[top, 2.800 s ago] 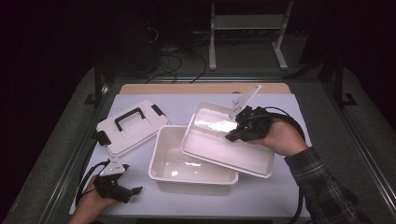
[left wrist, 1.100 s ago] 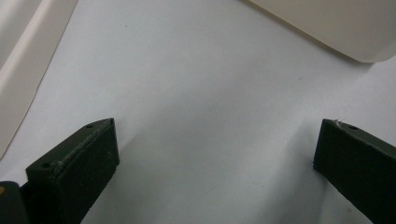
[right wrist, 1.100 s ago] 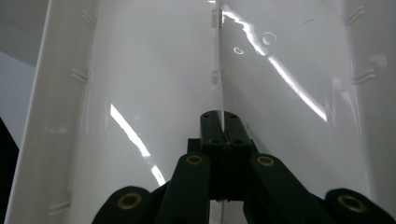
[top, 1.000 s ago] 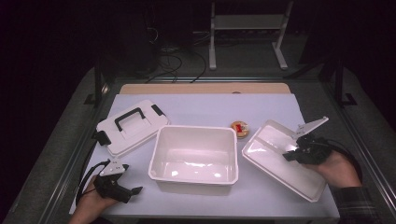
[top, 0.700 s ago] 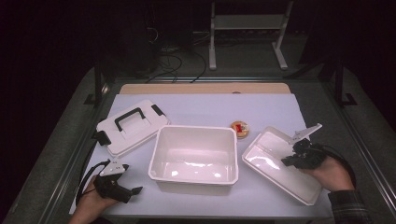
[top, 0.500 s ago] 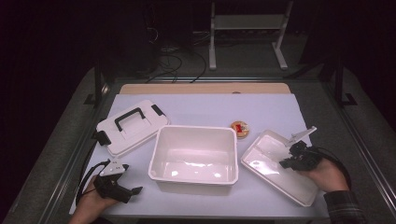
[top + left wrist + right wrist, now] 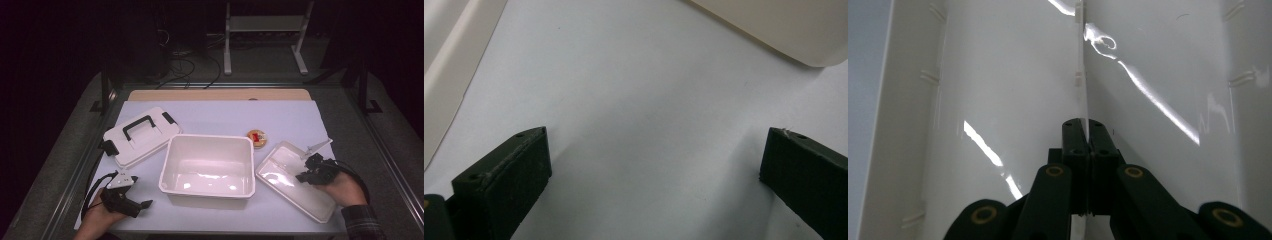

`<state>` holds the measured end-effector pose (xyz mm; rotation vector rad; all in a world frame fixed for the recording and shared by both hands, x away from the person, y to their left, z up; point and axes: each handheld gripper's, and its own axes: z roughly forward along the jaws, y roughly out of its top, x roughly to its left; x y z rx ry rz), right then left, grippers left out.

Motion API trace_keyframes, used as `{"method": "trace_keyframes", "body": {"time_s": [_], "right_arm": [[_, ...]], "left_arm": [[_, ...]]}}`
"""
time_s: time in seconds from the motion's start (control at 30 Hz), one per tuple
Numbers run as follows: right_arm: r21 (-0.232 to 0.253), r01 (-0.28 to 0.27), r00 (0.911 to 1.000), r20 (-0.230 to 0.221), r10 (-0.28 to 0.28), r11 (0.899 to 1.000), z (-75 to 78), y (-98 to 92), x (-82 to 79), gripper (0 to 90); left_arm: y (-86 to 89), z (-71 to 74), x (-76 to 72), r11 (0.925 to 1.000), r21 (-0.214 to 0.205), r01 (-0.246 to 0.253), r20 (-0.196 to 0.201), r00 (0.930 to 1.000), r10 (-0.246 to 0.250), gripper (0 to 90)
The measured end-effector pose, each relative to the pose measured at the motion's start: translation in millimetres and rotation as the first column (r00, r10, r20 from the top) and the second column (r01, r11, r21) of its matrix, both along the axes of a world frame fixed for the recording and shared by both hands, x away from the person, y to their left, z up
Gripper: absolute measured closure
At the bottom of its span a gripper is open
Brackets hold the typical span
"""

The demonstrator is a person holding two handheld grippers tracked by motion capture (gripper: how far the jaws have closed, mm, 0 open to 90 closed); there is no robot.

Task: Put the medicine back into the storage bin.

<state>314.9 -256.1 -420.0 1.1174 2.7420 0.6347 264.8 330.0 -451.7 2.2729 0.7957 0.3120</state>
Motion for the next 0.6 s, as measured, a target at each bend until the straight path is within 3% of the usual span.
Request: {"method": "trace_keyframes", "body": {"time_s": [0.1, 0.17, 0.23, 0.6], "right_arm": [[-0.002, 0.015, 0.9997, 0.018, -0.014, 1.0, 9.7, 1.6, 1.1, 70.0], [-0.004, 0.019, 0.9996, 0.023, -0.019, 1.0, 13.1, 2.6, 1.6, 67.4], [-0.014, 0.02, 0.9988, 0.045, -0.019, 1.0, 24.2, 6.6, 4.8, 58.7], [-0.002, 0.026, 0.9956, 0.09, -0.026, 1.0, 50.8, 24.7, 25.8, 42.3]], "left_arm": [[0.0, 0.0, 0.0, 1.0, 0.0, 0.0, 0.0, 1.0, 0.0, 0.0], [0.0, 0.0, 0.0, 1.0, 0.0, 0.0, 0.0, 1.0, 0.0, 0.0], [0.0, 0.0, 0.0, 1.0, 0.0, 0.0, 0.0, 1.0, 0.0, 0.0], [-0.1, -0.1, 0.0, 1.0, 0.0, -0.001, 0.001, 1.0, 0.001, 0.0]]}}
